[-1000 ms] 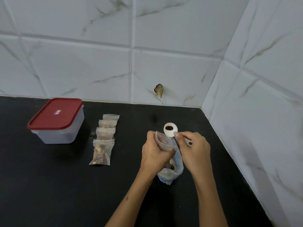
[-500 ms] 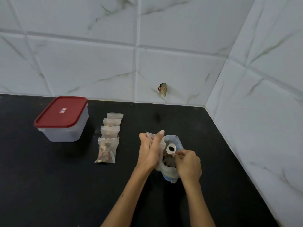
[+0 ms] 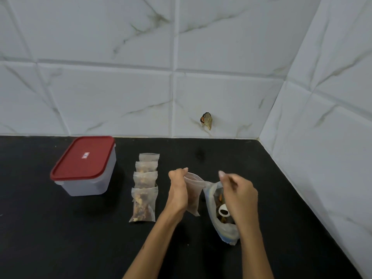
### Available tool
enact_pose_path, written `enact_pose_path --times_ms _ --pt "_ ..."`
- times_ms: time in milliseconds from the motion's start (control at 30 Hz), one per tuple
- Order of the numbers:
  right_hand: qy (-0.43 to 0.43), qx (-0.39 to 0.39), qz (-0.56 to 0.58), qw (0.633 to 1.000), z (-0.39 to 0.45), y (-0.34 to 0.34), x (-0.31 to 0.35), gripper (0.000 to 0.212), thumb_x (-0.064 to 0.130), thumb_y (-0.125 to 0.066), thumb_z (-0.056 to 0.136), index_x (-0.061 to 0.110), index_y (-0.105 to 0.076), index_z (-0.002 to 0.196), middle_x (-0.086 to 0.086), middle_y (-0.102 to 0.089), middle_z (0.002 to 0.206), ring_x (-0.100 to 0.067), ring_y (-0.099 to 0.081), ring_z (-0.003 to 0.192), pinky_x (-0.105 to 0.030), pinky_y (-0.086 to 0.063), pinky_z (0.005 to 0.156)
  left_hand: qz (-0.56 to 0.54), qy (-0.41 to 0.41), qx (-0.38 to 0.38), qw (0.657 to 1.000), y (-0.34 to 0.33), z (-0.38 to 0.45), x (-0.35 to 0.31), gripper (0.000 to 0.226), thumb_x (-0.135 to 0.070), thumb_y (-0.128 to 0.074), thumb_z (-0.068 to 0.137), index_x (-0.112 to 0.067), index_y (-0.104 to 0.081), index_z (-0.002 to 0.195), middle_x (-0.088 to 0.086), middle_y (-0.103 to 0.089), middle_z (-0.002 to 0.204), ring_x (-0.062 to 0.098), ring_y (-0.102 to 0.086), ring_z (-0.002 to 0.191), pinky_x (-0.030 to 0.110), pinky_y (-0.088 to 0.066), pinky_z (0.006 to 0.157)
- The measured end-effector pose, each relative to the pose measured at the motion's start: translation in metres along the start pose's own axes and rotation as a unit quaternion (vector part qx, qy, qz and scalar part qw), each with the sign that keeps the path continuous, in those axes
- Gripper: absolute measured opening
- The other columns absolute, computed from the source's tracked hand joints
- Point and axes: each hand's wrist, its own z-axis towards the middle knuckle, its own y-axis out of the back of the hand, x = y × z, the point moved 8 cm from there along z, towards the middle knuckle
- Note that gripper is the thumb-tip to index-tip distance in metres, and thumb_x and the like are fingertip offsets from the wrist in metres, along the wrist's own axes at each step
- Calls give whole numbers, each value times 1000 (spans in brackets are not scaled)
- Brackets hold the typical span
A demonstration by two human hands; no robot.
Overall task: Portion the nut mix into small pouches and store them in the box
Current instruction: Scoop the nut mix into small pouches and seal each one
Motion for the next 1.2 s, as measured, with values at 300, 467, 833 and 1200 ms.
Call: enact_pose_path --times_ms 300,467,833,1200 --pt "45 95 182 978 -14 -60 49 10 14 -67 86 22 -71 84 4 -73 82 -5 -69 82 -28 -57 78 -6 -15 4 1000 29 12 -16 68 -54 -52 74 -3 -50 118 19 -57 112 29 -55 100 32 -41 62" --pt "-39 38 296 954 -15 -58 33 7 12 -67 85 17 -72 83 -1 -74 79 -12 -70 78 -25 -57 68 -38 -25 109 993 27 11 -15 52 -34 -79 68 -6 -61 107 14 -69 101 29 -66 96 38 -53 74" --pt "-98 -1 358 929 -19 -56 21 15 14 -74 78 2 -71 85 -16 -72 79 -21 -66 73 -33 -53 65 -107 -29 177 978 21 0 -23 19 -19 -71 74 -5 -73 86 12 -73 83 18 -69 75 30 -56 67" --pt "-102 90 421 897 -32 -86 35 17 2 -63 85 10 -72 73 -11 -70 75 -26 -63 78 -40 -53 77 -146 -23 130 981 52 -14 -22 9 -12 -64 85 -5 -70 85 10 -72 81 15 -69 74 28 -58 68"
